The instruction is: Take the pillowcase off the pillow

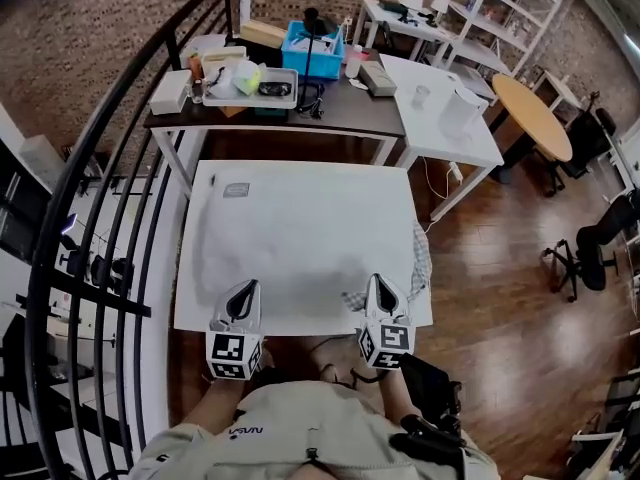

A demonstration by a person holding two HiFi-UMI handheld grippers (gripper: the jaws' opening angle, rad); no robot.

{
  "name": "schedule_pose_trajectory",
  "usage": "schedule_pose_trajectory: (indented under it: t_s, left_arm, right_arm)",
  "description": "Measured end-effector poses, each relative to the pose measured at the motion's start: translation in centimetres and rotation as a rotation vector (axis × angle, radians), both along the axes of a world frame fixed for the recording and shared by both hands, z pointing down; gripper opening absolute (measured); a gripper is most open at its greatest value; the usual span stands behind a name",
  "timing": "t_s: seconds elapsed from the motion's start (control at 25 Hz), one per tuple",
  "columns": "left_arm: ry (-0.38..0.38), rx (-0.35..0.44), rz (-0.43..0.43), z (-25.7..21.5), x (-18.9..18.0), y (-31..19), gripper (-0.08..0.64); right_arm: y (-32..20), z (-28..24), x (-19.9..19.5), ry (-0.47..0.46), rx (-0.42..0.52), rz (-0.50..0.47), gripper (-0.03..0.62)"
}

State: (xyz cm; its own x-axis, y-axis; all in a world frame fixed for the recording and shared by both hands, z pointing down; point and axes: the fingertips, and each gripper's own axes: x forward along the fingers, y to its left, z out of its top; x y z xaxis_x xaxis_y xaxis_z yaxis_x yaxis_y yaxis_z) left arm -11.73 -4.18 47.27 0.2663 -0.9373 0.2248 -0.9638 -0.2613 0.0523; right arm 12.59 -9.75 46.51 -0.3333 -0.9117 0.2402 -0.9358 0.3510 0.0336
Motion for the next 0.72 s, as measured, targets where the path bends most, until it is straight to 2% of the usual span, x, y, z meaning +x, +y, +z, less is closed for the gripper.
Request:
schedule_pose_trajectory:
  t_s: [0.16,0.28,0.36,0.56,0.72]
  left_arm:
    - [-0.065,0.034,-0.004,-0.9,6.2,2.0,0.000]
    - [-0.072,0.014,-0.013,0.2,11.1,3.7,0.000]
    - [-0.096,0.014,-0.012,0.2,13.1,4.5,0.000]
    - [-0.137,0.046,-0.048,-1.7,13.8,5.8,0.000]
    - [-0.139,0.059,-0.024,-1.5,14.3,5.9,0.000]
  right_arm:
    - [1.1,-1.0,2.5,-0.008,0.034,-0.073,0.003]
    - [2.4,0.4,4.5,0.004,0.016,-0.124,0.003]
    - [3.1,1.2,5.2,-0.006,0.003,-0.152,0.003]
    - [5.2,-0.6,5.9,-0.040,0.035,-0.181,0.003]
    - [5.6,-1.9,6.9,-0.059,0.060,-0.164,0.003]
